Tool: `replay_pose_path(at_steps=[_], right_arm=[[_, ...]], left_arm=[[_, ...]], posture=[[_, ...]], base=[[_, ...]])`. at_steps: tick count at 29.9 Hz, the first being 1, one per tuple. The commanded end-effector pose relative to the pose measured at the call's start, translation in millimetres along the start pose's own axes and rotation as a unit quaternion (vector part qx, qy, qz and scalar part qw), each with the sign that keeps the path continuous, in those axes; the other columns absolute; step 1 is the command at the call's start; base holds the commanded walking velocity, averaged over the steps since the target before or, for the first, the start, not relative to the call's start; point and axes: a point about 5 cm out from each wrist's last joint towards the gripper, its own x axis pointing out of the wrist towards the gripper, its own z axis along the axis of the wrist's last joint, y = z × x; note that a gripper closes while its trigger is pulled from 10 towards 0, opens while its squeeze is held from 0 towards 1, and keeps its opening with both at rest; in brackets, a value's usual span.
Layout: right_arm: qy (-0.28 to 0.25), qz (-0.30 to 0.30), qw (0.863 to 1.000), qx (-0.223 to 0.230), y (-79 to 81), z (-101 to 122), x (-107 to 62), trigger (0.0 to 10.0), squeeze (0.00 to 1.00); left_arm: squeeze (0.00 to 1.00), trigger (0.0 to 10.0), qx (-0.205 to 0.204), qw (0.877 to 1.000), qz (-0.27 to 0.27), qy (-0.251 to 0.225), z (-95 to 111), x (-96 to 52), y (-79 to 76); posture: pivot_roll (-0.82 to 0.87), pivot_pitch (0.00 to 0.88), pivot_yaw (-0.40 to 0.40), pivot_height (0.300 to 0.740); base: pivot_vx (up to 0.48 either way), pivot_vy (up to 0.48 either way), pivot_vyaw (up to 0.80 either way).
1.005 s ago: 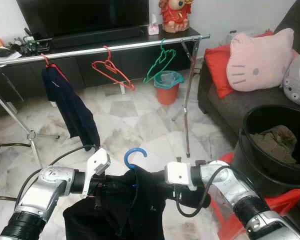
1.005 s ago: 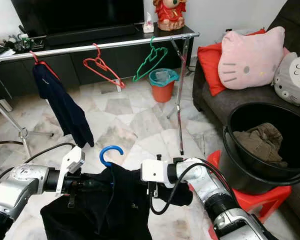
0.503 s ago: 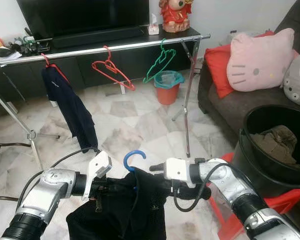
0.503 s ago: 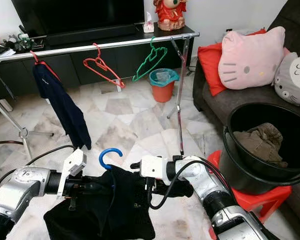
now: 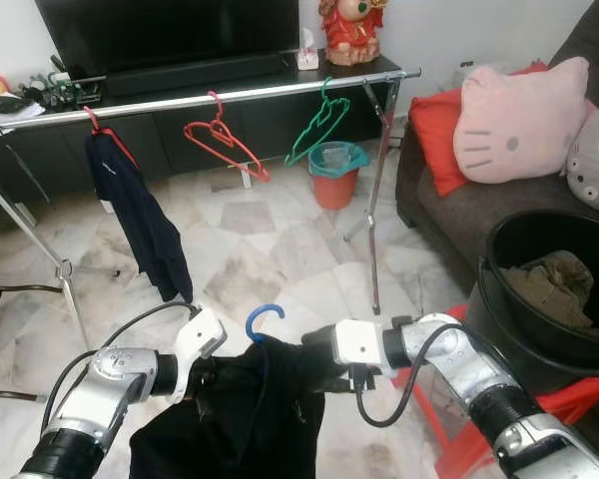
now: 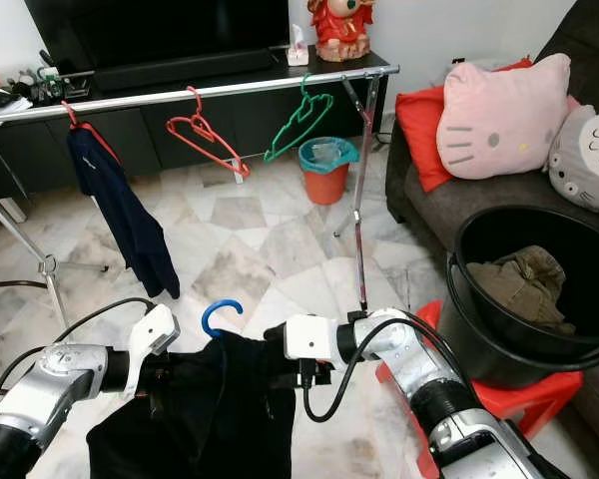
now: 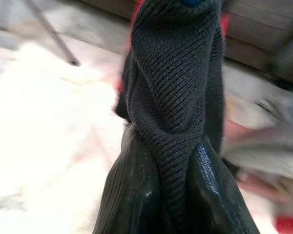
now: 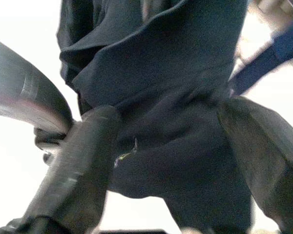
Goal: Hang hanger
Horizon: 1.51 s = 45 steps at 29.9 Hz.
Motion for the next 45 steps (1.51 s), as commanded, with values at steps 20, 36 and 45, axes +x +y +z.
replay_pose_path(at_steps=[20, 36, 45], right_arm=[[0.066, -0.523, 0.744, 0.411, 32.1, -85.3, 1.5, 10.0, 0.0], [0.047, -0.555, 0.698, 0.449, 81.2, -96.1, 12.4, 10.0, 0.0], [0.025, -0.567, 0.691, 0.447, 67.6, -89.6, 12.2, 10.0, 0.0]], left_arm=[[0.0, 10.0, -0.11, 0.892, 0.429, -0.094, -21.4, -7.6, 41.6], [0.0, 10.0, -0.115, 0.842, 0.509, -0.134, -55.8, -46.4, 22.2], [0.0, 10.0, -0.118, 0.842, 0.506, -0.147, -41.9, -37.7, 32.6]], posture=[[0.02, 0.0, 0.058, 0.74], [0.0, 0.0, 0.027, 0.74], [-0.02, 0.0, 0.052, 0.74]], base=[[0.0, 0.0, 0.0], [0.0, 0.0, 0.0], [0.234, 0.0, 0.29]])
